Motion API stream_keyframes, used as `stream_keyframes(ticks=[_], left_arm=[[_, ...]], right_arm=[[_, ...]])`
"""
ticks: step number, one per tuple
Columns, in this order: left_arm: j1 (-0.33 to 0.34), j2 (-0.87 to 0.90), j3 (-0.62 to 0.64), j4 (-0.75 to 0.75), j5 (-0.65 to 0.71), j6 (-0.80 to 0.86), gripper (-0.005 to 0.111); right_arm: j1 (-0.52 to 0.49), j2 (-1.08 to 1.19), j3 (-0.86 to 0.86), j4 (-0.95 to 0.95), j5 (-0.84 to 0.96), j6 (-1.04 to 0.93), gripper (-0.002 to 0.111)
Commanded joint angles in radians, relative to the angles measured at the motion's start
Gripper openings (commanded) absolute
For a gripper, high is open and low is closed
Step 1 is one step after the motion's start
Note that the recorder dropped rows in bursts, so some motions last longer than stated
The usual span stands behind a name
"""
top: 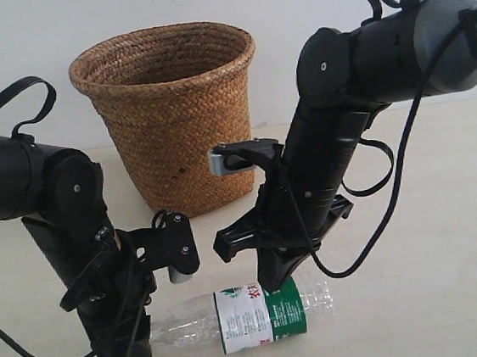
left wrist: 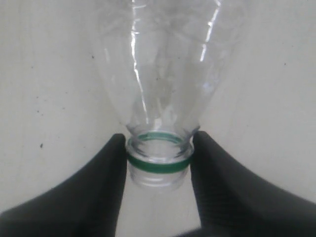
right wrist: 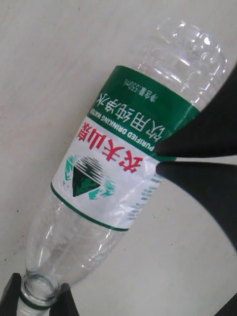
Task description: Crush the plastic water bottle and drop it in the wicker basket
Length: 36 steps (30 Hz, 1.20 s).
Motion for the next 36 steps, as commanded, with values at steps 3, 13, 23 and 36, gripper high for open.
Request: stream_keyframes(ticks=[3, 13, 23, 36], left_arm=[[-0.009, 0.012, 0.002, -0.016, 0.005, -0.007, 0.004], [-0.009, 0.013, 0.002, -0.016, 0.003, -0.007, 0.004], [-0.009, 0.013, 0.002, -0.016, 0.003, -0.007, 0.004], [-0.009, 0.013, 0.002, -0.016, -0.004, -0.007, 0.004]], right_arm=[[0.001, -0.002, -0.005, -0.030, -0.003, 0.016, 0.000], [0.001, -0.002, -0.005, -0.071, -0.016, 0.052, 0.000], [0.001, 0.048, -0.005, -0.076, -0.024, 0.074, 0.000], [0.001, 0.227, -0.005, -0.067, 0.020, 0.065, 0.000]])
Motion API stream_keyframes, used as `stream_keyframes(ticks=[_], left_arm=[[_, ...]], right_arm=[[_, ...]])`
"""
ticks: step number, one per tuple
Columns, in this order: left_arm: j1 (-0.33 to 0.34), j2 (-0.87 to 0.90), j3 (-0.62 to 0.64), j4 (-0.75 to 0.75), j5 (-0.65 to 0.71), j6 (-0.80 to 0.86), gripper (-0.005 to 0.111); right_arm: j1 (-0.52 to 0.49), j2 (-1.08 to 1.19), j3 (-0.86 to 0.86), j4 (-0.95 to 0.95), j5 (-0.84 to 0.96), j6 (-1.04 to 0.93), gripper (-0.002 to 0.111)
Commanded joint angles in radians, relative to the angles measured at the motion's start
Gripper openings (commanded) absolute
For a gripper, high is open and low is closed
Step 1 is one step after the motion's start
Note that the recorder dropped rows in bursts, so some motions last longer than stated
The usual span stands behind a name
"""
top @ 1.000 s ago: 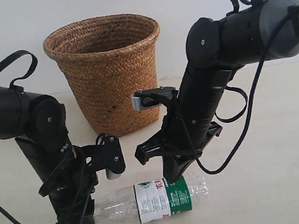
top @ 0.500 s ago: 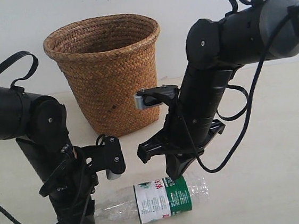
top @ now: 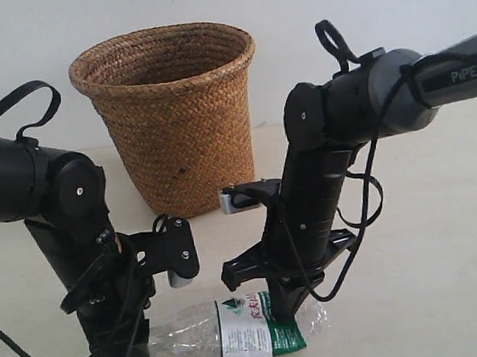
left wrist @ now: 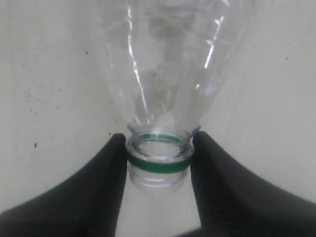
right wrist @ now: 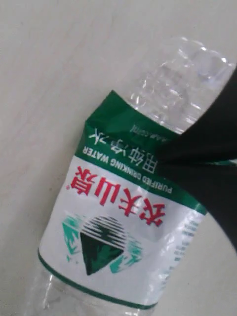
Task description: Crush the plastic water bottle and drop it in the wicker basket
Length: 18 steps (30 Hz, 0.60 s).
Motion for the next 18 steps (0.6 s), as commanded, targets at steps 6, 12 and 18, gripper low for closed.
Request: stream_keyframes(ticks=[6, 12, 18], left_arm=[[-0.009, 0.000, 0.002, -0.018, -0.010, -0.007, 0.004], [-0.009, 0.000, 0.002, -0.018, -0.010, -0.007, 0.004], [-0.009, 0.000, 0.002, -0.018, -0.010, -0.007, 0.004]], right_arm=[[0.001, 0.007, 0.017, -0.013, 0.039, -0.066, 0.000], [0.001, -0.262, 0.017, -0.013, -0.020, -0.062, 0.000], [0.001, -0.330, 0.004, -0.002, -0.044, -0.017, 0.000]])
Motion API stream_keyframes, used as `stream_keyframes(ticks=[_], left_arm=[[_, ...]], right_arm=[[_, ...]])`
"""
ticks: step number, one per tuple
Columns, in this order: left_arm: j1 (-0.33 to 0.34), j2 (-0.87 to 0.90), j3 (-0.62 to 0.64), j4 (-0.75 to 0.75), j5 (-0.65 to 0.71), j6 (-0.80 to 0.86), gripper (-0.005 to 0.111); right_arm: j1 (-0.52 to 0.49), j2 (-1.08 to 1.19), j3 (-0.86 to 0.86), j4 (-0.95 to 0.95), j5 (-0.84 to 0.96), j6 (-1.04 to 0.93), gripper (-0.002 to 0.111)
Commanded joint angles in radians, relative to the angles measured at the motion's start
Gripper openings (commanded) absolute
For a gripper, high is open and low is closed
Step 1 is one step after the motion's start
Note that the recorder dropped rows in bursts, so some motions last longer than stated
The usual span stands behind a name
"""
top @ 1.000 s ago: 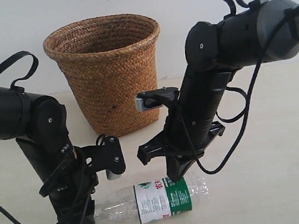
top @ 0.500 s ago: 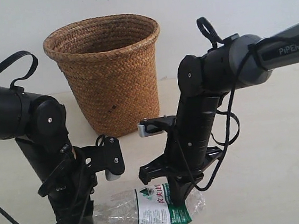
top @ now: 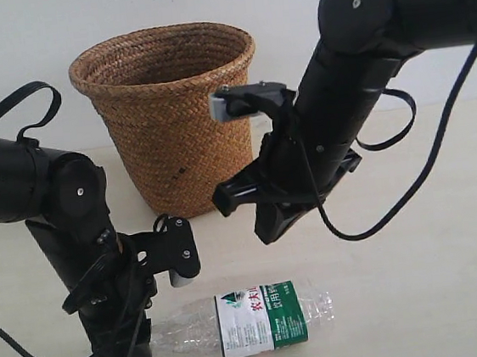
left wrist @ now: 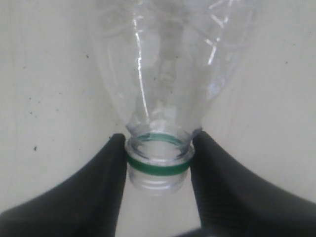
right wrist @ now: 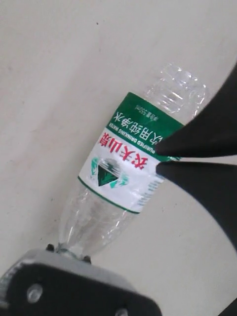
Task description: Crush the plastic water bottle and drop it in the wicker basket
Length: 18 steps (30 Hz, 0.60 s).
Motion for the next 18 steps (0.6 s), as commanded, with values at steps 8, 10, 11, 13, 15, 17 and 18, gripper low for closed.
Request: stream_keyframes(ticks=[8, 10, 11, 13, 15, 17, 18], left_arm=[[-0.009, 0.000, 0.002, -0.015, -0.006, -0.007, 0.004], [-0.009, 0.000, 0.002, -0.015, -0.006, -0.007, 0.004], [-0.009, 0.000, 0.002, -0.015, -0.006, -0.007, 0.004], [-0.009, 0.000, 0.002, -0.015, -0.006, -0.007, 0.004], [-0.009, 0.000, 0.002, -0.015, -0.006, -0.007, 0.004], [-0.009, 0.000, 0.002, -0.015, -0.006, -0.007, 0.004], [-0.009, 0.000, 0.002, -0.015, -0.006, -0.007, 0.004]], right_arm=[[0.001, 0.048, -0.011, 0.008, 0.037, -0.284, 0.000], [0.001, 0.058, -0.011, 0.008, 0.063, -0.388, 0.000], [0.001, 0.059, -0.011, 0.008, 0.070, -0.406, 0.000], [0.001, 0.067, -0.011, 0.010, 0.072, -0.459, 0.000], [0.001, 0.073, -0.009, 0.017, 0.076, -0.529, 0.000], [0.014, 0.095, -0.009, 0.012, 0.083, -0.569, 0.000], [0.023, 0.106, -0.009, 0.018, 0.079, -0.526, 0.000]])
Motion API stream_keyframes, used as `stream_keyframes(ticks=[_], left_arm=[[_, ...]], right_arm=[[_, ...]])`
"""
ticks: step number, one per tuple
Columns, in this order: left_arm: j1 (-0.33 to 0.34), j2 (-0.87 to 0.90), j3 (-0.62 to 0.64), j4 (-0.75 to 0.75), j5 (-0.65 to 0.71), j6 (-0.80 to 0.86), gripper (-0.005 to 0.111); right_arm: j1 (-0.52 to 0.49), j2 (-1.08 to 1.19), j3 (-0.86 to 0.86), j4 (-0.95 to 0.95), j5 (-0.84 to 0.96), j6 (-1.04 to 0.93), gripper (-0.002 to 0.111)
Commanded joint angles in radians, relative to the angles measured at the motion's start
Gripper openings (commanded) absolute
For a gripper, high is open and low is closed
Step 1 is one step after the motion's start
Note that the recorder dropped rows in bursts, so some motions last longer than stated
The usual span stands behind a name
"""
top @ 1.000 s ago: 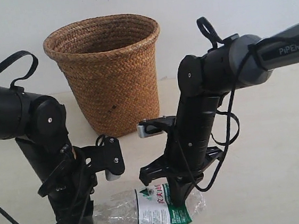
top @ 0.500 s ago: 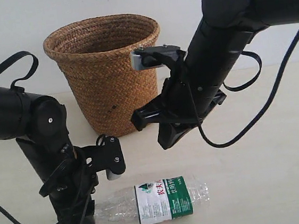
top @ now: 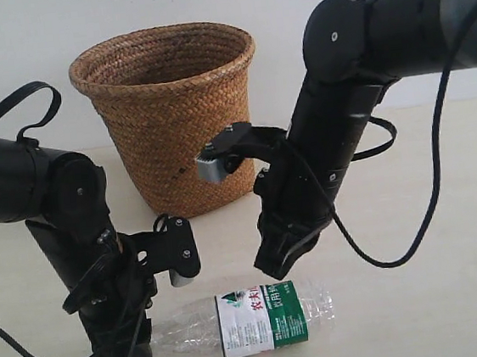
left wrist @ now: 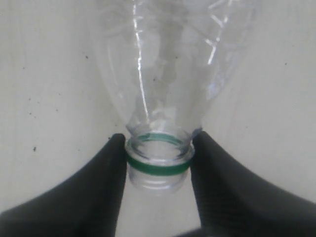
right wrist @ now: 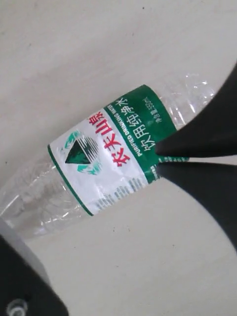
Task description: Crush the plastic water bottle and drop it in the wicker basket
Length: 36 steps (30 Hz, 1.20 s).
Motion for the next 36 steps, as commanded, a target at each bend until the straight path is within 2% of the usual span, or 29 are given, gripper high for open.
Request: stream_keyframes(ticks=[1, 4, 5, 9, 13, 15, 20, 25, 36], left_arm=[[-0.009, 0.000, 0.002, -0.012, -0.006, -0.007, 0.004], [-0.009, 0.000, 0.002, -0.012, -0.003, -0.007, 0.004], [-0.009, 0.000, 0.002, -0.012, -0.001, -0.007, 0.004], [-0.009, 0.000, 0.002, -0.012, 0.001, -0.007, 0.004], [-0.009, 0.000, 0.002, -0.012, -0.002, -0.007, 0.004], [-0.009, 0.000, 0.002, -0.012, -0.002, -0.007, 0.004], [-0.009, 0.000, 0.002, -0.012, -0.002, -0.007, 0.004], [-0.009, 0.000, 0.002, -0.012, 0.002, -0.007, 0.004], [-0.009, 0.000, 0.002, -0.012, 0.006, -0.007, 0.004]], right_arm=[[0.033, 0.051, 0.000, 0.034, -0.023, 0.084, 0.000], [0.058, 0.087, 0.000, 0.075, -0.078, 0.212, 0.000], [0.060, 0.097, 0.000, 0.074, -0.095, 0.326, 0.000], [0.058, 0.085, 0.000, 0.053, -0.137, 0.529, 0.000], [0.058, 0.082, 0.000, 0.046, -0.134, 0.628, 0.000], [0.058, 0.082, 0.000, 0.029, -0.124, 0.594, 0.000], [0.058, 0.082, 0.000, -0.002, -0.067, 0.330, 0.000], [0.058, 0.084, 0.000, -0.004, -0.060, 0.268, 0.000], [0.058, 0.141, 0.002, 0.004, -0.121, 0.372, 0.000]])
